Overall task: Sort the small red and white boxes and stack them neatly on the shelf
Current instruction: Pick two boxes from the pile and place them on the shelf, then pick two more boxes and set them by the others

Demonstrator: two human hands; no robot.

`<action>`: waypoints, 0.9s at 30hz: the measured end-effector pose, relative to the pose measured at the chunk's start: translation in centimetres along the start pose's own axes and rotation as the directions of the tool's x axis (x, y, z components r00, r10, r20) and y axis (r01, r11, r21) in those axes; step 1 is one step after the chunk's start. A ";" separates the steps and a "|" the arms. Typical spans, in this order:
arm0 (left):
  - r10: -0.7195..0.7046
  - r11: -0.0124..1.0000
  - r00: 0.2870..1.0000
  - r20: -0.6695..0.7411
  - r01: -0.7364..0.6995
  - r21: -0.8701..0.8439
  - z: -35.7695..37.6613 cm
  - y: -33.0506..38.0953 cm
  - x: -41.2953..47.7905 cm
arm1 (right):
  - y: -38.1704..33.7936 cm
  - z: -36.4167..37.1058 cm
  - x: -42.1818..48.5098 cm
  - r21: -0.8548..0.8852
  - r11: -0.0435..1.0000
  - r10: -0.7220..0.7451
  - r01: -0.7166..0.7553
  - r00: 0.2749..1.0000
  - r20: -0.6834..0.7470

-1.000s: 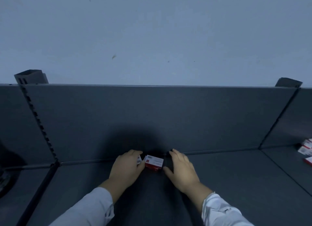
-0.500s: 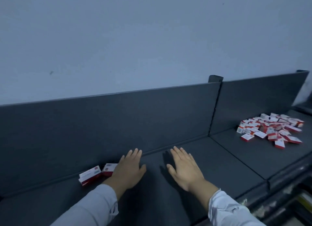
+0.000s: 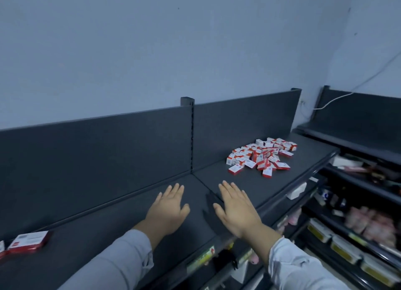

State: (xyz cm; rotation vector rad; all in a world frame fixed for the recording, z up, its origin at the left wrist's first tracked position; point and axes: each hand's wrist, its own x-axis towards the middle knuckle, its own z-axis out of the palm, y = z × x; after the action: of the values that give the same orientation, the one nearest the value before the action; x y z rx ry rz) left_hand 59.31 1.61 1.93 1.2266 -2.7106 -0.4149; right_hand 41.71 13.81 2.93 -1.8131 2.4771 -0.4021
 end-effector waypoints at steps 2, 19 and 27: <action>0.025 1.000 1.000 0.006 -0.025 -0.004 0.7 3.3 1.0 | 3.1 -1.0 -0.7 0.000 1.000 0.017 -0.017 1.000 -0.002; 0.183 0.983 0.978 0.099 -0.185 0.010 4.7 19.0 8.4 | 19.1 -5.0 -4.0 0.028 0.977 0.212 -0.210 0.976 -0.050; 0.257 0.966 0.961 0.103 -0.260 0.009 5.0 21.4 15.3 | 22.8 -6.5 -0.4 0.012 0.961 0.276 -0.276 0.957 -0.085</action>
State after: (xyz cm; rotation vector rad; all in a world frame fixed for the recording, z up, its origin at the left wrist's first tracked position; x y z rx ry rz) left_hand 32.80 4.57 3.87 0.8587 -2.9164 -0.4238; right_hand 19.41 21.80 3.84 -1.4459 2.7347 -0.4701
